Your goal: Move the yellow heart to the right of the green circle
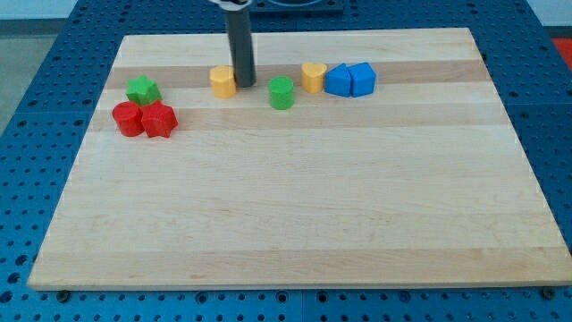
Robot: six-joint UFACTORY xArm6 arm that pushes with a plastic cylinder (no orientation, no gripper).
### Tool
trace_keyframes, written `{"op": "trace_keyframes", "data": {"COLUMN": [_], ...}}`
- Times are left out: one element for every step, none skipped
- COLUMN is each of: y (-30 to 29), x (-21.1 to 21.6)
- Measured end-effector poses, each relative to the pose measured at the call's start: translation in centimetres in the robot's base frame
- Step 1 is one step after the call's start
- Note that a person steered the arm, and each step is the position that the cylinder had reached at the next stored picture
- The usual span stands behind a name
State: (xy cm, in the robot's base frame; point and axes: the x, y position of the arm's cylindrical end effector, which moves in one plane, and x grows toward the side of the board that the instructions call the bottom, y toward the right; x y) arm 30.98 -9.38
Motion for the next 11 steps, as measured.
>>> {"op": "trace_keyframes", "data": {"y": [-2.9,-4.5,-1.9,4.2,9.4,12.7,17.7,20.6,21.1,20.3,18.2], "x": [0.4,0.5,0.4,0.1,-1.1,-3.1,-3.4,-3.4,-3.4,-2.1,-0.5]}}
